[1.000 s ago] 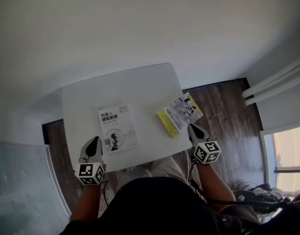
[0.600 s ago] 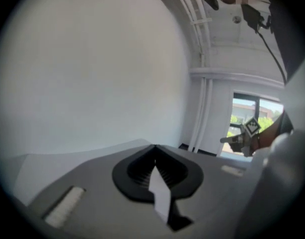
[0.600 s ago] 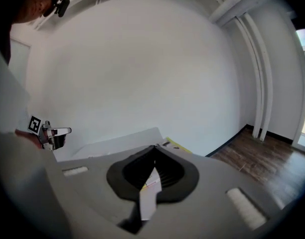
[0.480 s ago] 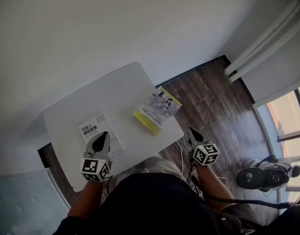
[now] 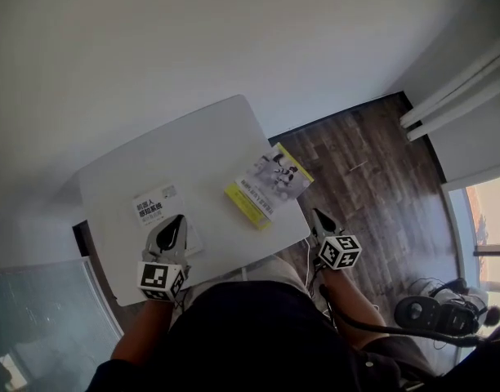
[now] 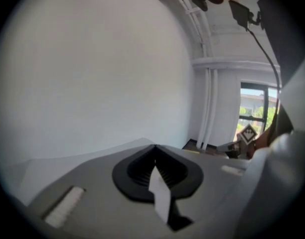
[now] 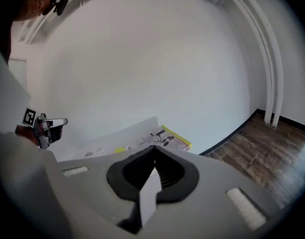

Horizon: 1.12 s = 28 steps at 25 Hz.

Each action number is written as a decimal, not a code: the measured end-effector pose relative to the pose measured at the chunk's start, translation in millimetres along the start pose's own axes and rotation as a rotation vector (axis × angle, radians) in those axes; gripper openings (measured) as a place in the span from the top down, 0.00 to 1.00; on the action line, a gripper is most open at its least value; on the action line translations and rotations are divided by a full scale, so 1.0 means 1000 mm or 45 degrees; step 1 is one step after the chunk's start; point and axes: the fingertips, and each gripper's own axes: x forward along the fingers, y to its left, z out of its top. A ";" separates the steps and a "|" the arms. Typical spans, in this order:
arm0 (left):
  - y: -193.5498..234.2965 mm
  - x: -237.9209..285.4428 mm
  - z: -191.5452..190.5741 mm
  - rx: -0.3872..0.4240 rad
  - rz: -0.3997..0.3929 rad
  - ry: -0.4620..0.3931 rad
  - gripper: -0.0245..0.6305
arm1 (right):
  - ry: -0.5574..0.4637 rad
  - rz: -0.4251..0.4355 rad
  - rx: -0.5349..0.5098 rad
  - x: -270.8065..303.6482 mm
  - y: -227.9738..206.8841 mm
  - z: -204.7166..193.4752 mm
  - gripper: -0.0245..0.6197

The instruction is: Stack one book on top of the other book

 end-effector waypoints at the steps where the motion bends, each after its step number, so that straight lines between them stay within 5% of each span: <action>1: 0.004 0.001 -0.002 -0.016 0.020 0.017 0.96 | 0.009 0.007 0.003 0.006 -0.004 0.001 0.96; 7: 0.007 0.005 0.000 0.046 0.097 0.048 0.96 | 0.075 0.031 0.035 0.036 -0.033 -0.006 0.95; 13: 0.002 0.013 0.003 0.111 0.133 0.075 0.96 | 0.093 0.042 0.088 0.056 -0.050 -0.010 0.80; 28: 0.018 0.033 -0.014 -0.022 0.242 0.222 0.96 | 0.078 0.290 0.423 0.107 -0.066 -0.016 0.34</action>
